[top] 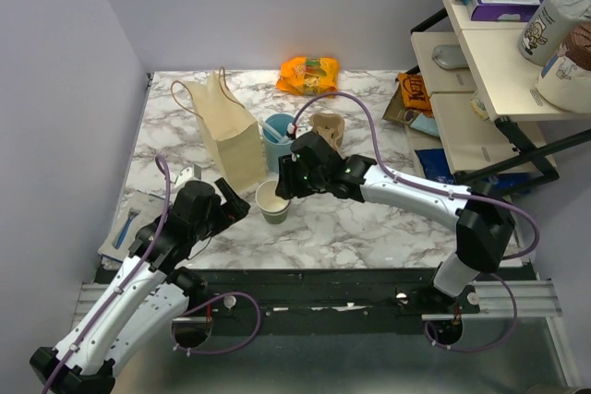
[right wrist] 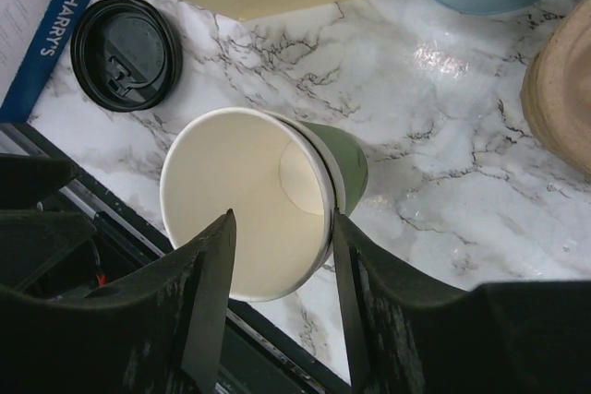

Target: Pack the takeout coffee

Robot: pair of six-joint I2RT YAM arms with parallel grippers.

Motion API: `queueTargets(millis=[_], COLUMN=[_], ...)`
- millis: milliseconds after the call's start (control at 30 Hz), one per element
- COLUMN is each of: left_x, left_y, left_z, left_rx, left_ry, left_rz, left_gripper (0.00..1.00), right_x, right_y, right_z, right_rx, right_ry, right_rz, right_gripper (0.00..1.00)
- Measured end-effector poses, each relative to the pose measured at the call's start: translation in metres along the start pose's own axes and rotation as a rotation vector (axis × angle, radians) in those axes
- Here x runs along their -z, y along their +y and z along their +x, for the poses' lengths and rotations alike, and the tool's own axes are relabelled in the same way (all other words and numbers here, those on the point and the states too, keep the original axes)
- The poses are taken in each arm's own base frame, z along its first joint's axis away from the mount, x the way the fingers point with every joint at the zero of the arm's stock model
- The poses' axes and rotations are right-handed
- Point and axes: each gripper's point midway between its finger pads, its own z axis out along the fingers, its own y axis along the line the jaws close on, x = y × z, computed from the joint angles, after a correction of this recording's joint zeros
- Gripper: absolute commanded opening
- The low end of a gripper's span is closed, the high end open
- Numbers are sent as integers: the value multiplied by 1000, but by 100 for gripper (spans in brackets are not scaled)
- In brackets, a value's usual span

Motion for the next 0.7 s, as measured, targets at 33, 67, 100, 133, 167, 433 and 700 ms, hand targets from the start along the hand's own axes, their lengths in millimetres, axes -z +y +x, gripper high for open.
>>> queueTargets(millis=[33, 67, 100, 133, 167, 433, 700], left_x=[1, 2, 2, 3, 3, 2, -2], left_y=[1, 2, 2, 2, 2, 5, 9], left_z=[0, 0, 0, 0, 0, 0, 5], left_rx=[2, 3, 4, 6, 6, 8, 18], left_ry=[-1, -2, -4, -5, -6, -7, 2], left_rz=[-2, -3, -3, -3, -4, -15, -27], left_gripper=[99, 99, 99, 99, 99, 99, 99], right_x=[-1, -1, -2, -3, -4, -4, 1], right_y=[0, -1, -1, -2, -2, -4, -4], right_z=[1, 2, 3, 3, 5, 9, 11], right_rx=[-1, -5, -8, -11, -14, -30, -38], right_ry=[3, 6, 9, 12, 16, 35, 32], right_rz=[2, 4, 6, 8, 11, 37, 59], right_gripper=[47, 47, 47, 45, 42, 21, 9])
